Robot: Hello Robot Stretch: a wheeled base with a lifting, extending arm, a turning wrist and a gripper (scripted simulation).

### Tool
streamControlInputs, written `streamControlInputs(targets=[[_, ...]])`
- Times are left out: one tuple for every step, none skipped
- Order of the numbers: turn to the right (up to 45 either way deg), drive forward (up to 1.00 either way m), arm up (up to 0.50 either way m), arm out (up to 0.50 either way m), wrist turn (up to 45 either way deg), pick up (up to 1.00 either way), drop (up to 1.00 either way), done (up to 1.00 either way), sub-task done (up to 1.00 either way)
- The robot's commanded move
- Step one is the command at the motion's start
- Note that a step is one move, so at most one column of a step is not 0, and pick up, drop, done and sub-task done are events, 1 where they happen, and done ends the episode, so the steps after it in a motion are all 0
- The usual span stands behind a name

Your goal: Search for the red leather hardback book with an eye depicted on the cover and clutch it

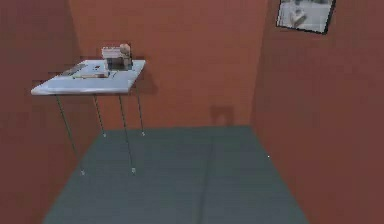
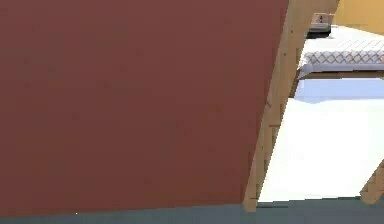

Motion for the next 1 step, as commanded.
streamControlInputs(targets=[[0.0, 1.00, 0.00, 0.00, 0.0, 0.00, 0.00, 0.00, 0.00]])
